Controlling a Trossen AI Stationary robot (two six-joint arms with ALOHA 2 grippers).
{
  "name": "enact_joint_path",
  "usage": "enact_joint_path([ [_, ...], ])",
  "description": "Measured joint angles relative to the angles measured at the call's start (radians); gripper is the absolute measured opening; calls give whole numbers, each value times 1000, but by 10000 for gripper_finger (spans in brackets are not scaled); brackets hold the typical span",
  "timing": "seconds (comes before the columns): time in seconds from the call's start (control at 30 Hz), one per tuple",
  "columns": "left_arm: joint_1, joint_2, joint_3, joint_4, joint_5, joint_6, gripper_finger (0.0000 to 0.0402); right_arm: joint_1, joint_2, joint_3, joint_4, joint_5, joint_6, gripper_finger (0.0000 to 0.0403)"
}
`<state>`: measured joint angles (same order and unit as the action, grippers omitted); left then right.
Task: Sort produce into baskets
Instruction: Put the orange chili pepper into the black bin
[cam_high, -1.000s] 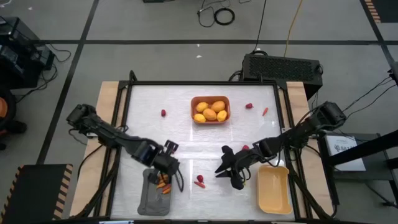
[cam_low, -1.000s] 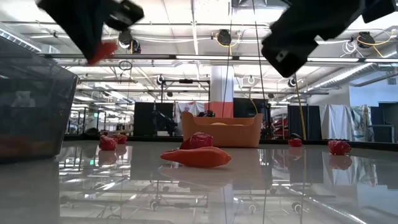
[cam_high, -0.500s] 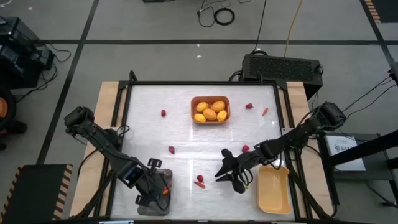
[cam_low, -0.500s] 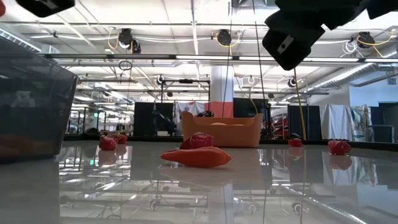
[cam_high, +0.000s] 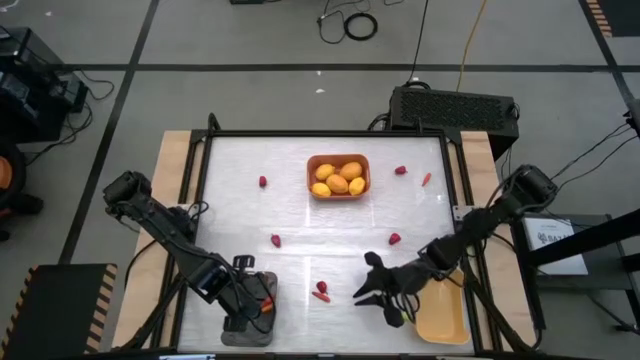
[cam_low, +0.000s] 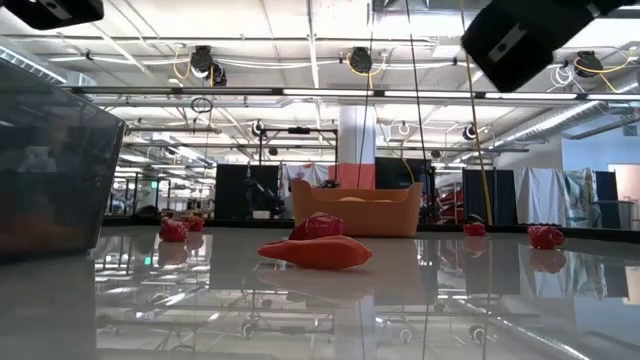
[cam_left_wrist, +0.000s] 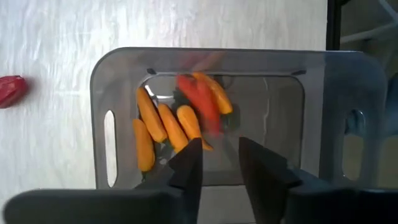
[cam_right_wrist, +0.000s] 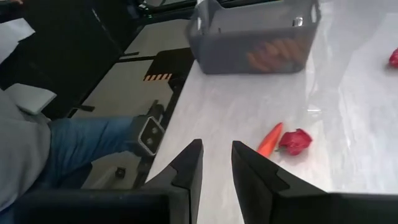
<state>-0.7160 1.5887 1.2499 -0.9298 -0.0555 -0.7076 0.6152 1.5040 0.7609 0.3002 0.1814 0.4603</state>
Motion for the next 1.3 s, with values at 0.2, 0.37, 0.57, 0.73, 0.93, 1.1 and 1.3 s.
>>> enact_joint_path([
  [0.2,7,0,0,21,0,-70,144,31,0,0,13,31,10,77],
  [0.37,14,0,-1,217,-60,55,145,30,0,0,19,32,24,77],
  [0.57,55,3,-1,558,-183,334,145,30,0,0,31,33,27,77],
  [0.73,157,75,0,666,-118,438,145,30,0,0,30,33,51,77],
  [0.93,248,214,15,685,39,453,145,36,0,0,11,32,53,77],
  [1.1,274,310,30,682,121,461,145,36,0,0,-13,32,33,77],
  [1.3,279,370,29,671,169,488,145,36,0,0,-29,31,13,77],
])
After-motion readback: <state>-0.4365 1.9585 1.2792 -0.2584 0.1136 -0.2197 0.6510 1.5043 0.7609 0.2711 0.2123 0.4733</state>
